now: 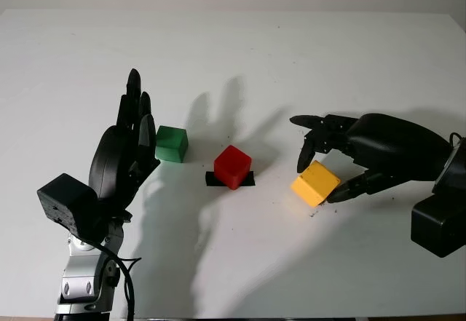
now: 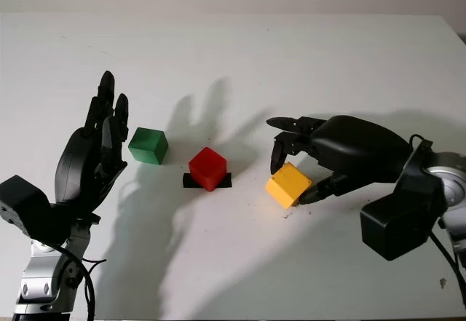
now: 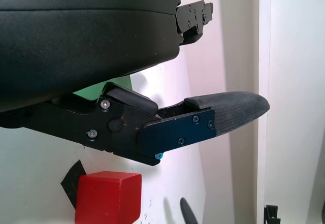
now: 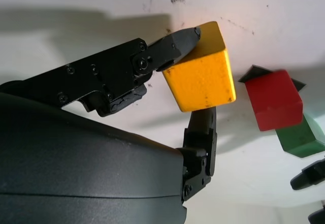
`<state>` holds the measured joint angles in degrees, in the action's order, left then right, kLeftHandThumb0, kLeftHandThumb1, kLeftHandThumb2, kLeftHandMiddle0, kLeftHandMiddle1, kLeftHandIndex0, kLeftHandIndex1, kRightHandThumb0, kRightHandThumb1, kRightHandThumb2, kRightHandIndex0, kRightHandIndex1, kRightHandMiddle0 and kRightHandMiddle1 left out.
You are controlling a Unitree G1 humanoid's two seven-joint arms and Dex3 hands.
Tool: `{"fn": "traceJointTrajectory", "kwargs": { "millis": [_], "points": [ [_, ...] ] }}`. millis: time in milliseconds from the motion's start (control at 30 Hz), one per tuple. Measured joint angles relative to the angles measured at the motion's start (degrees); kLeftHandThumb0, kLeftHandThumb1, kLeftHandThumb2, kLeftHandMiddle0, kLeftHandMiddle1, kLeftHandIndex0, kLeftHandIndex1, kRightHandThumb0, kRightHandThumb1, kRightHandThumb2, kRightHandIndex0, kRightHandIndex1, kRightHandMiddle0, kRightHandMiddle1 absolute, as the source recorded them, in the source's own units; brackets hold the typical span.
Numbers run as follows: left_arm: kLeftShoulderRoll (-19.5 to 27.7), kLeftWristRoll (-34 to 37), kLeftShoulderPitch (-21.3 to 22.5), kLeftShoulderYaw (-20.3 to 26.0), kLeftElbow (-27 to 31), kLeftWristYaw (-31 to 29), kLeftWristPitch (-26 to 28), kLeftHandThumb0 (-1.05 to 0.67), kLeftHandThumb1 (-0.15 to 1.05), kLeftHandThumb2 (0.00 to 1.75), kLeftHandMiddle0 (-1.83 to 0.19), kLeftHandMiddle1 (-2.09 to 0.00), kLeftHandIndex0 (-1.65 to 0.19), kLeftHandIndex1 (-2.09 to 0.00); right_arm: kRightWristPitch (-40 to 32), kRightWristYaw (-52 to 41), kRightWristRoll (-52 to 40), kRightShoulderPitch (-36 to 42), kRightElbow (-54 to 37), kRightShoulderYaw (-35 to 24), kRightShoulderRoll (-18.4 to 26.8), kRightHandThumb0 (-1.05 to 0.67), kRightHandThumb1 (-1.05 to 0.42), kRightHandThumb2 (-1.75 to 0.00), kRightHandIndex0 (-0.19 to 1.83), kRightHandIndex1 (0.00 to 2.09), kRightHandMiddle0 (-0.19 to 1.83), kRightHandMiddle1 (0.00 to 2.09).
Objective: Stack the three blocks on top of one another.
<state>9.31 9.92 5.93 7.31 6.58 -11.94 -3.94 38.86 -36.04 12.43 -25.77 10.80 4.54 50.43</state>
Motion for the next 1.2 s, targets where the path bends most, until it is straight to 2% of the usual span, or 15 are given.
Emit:
{"fn": "traceJointTrajectory", "kwargs": {
  "millis": [200,433,633,1100,1200],
  "points": [
    [0.0,0.0,-0.1,0.0,0.0,0.0,0.0,-0.8,1.05,0.67,0.19,0.0,0.19,0.0,-4.9,-6.9,-5.4,-9.9,0.7,2.2,-2.7,-0.36,-0.94,-0.05,0.2,0.08,0.37,1.4],
    [-0.1,0.0,-0.2,-0.1,0.0,0.0,-0.1,-0.81,1.05,0.69,0.19,0.0,0.19,0.0,-13.0,-12.8,-7.5,-19.5,2.9,4.6,-7.5,-0.39,-0.9,-0.05,0.22,0.08,0.49,1.33],
    [-0.1,-0.1,-0.3,-0.1,0.1,0.6,-0.1,-0.82,1.05,0.7,0.19,0.0,0.19,0.0,-14.4,-15.0,-5.8,-24.8,5.4,6.9,-10.5,-0.44,-0.9,-0.06,0.22,0.07,0.52,1.3],
    [-0.1,-0.1,-0.3,0.0,0.0,0.6,-0.1,-0.83,1.05,0.7,0.19,0.0,0.19,0.0,-14.0,-16.8,0.4,-31.2,11.3,11.6,-16.2,-0.43,-0.94,-0.06,0.2,0.05,0.39,1.45],
    [-0.1,-0.1,-0.3,-0.1,0.0,0.7,-0.1,-0.83,1.05,0.69,0.19,0.0,0.19,0.0,-17.3,-16.8,0.4,-31.2,11.4,11.6,-17.6,-0.42,-0.93,-0.05,0.2,0.05,0.38,1.47]
  ]
}}
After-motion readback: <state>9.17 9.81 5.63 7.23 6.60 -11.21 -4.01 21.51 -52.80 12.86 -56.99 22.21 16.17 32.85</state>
